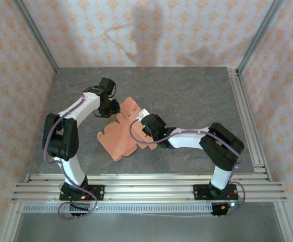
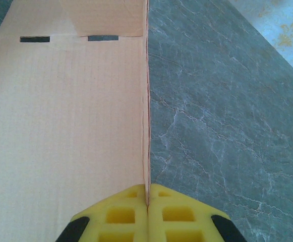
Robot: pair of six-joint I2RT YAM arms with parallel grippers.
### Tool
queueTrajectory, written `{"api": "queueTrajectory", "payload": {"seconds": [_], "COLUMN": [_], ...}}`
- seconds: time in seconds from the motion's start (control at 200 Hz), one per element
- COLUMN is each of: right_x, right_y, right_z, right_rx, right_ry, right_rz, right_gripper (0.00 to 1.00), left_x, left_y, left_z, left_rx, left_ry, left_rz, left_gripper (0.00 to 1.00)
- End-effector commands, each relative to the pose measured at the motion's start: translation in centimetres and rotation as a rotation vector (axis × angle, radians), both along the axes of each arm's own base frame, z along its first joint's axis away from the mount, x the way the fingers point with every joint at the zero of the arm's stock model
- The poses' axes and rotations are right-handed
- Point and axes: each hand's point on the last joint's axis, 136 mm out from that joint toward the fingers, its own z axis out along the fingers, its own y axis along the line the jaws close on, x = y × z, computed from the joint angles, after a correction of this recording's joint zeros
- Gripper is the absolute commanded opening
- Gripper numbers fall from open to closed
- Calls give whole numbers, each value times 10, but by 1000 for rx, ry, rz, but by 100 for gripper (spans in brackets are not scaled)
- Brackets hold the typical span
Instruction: Fold the paper box
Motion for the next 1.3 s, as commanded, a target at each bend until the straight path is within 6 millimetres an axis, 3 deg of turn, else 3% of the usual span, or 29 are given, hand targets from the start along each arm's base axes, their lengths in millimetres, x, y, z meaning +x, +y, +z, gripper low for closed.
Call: {"api": "queueTrajectory", "payload": {"seconds": [0.0,0.115,0.13,0.195,0.305,0.841,1.256,1.291], "right_x": [2,1,1,1,0,3,3,3], "right_y": [1,-1,-1,-2,-3,4,4,4], "right_z": [0,0,0,0,0,-4,-5,-5], "right_rx": [11,10,11,12,11,10,9,8], "right_ry": [7,5,5,4,4,12,14,16], "right_rz": [-12,-17,-18,-19,-23,-10,-7,-8], "right_gripper": [0,0,0,0,0,0,0,0], "left_x": [12,20,20,21,21,-8,-22,-24], "left_y": [16,14,14,10,3,-37,-48,-48], "left_z": [-4,-12,-22,-31,-36,-14,-47,-61], "left_rx": [54,56,59,44,32,3,-41,-39], "left_ry": [13,36,61,86,104,78,129,159], "left_rz": [45,44,43,37,18,-82,-71,-66], "left_gripper": [19,17,17,16,16,16,16,16]}}
